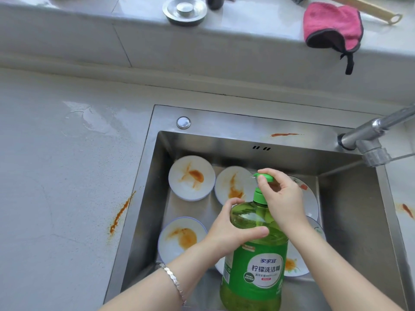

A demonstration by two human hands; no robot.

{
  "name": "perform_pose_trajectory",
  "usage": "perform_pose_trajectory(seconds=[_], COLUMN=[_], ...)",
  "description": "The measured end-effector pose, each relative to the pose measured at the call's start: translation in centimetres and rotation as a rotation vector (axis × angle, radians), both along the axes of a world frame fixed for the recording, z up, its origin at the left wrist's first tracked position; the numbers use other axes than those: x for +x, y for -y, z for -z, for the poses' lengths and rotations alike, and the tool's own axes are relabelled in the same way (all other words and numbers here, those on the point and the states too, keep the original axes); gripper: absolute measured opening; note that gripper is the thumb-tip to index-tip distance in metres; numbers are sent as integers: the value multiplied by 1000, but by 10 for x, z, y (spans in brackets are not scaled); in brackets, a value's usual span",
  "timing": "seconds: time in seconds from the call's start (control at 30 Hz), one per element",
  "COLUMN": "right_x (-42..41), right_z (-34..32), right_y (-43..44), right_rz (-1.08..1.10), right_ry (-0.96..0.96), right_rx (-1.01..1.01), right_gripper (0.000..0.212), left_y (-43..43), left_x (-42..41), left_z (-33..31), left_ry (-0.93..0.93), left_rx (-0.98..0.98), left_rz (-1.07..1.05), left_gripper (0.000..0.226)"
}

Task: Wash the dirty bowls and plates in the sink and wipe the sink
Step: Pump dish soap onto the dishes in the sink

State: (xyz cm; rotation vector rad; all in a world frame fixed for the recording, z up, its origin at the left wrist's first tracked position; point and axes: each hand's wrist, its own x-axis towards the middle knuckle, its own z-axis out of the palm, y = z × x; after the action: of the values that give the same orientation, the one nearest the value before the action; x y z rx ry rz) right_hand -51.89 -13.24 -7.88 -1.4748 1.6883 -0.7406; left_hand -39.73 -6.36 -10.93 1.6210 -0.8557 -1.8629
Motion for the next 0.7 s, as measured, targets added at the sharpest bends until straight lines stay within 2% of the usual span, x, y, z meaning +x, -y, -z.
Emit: perform_pose_trajectory(seconds=[0.17,0.47,0.7], right_x=[-3,41,85], right_z=[4,-1,4], right_y=[-1,-4,-4], right_rz=[-4,-35,-100], right_ry=[-51,126,130], right_rx=[14,10,16], right_gripper=[9,10,10], left_y=[1,-7,-16], left_x=[-1,50,90], left_z=[1,-16,-19], left_ry=[-38,-36,33], left_rx=[15,13,-9], left_rz=[-20,-63,-111], left_gripper=[78,64,68])
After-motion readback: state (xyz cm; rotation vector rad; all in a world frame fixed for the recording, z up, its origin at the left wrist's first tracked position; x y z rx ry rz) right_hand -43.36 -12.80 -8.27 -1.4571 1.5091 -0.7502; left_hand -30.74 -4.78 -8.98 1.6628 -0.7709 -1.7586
